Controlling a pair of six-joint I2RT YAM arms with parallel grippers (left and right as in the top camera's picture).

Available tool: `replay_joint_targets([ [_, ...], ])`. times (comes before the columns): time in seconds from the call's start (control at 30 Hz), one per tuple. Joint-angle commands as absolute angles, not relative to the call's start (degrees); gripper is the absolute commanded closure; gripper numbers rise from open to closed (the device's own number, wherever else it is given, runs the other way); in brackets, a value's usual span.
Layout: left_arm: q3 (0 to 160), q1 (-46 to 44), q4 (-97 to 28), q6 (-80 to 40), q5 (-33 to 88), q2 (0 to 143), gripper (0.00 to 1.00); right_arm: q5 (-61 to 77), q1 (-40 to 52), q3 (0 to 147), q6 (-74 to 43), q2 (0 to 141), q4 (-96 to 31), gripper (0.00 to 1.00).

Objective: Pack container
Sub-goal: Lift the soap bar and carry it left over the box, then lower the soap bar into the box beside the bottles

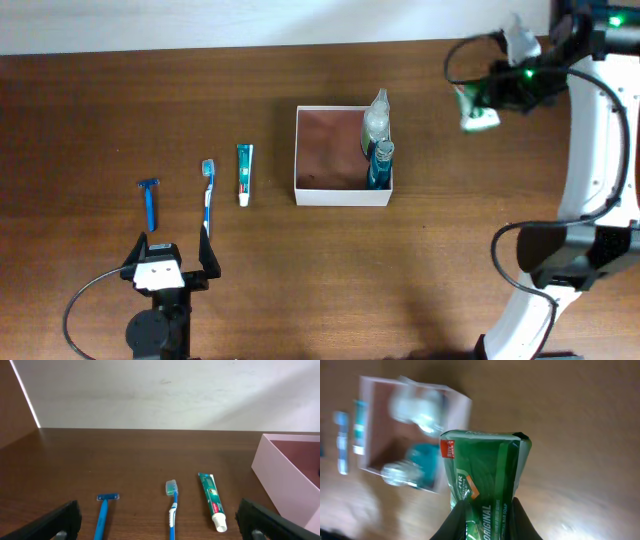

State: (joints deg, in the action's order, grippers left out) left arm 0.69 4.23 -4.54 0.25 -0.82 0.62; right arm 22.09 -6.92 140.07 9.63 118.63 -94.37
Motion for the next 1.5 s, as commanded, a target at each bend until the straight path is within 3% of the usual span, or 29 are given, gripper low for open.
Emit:
replay_joint_targets([
  [0.0,0.5,4.0,-4.8,0.9,-0.2,0.3,0.01,28.0,-3.7,146.8,3.5,118.3,-94.4,0.87],
  [0.27,0.5,4.0,-4.8,0.9,-0.2,0.3,0.01,30.4,5.3,154.0,-7.2,118.3,-92.5,0.86],
  [0.5,0.5,4.0,-4.8,0.9,-0.2,0.3,0.01,10.9,17.5,152.6,-20.4,118.7,-88.2,0.85],
  [0.67,0.5,4.0,-4.8,0.9,-0.2,0.3,0.01,6.8,22.5,152.4,-23.1,121.1,-83.9,0.85],
  [1.47,0.5,4.0,-4.8,0.9,-0.2,0.3,0.01,8.3,24.3,152.2,-24.5,141.4,-82.4,0.81],
])
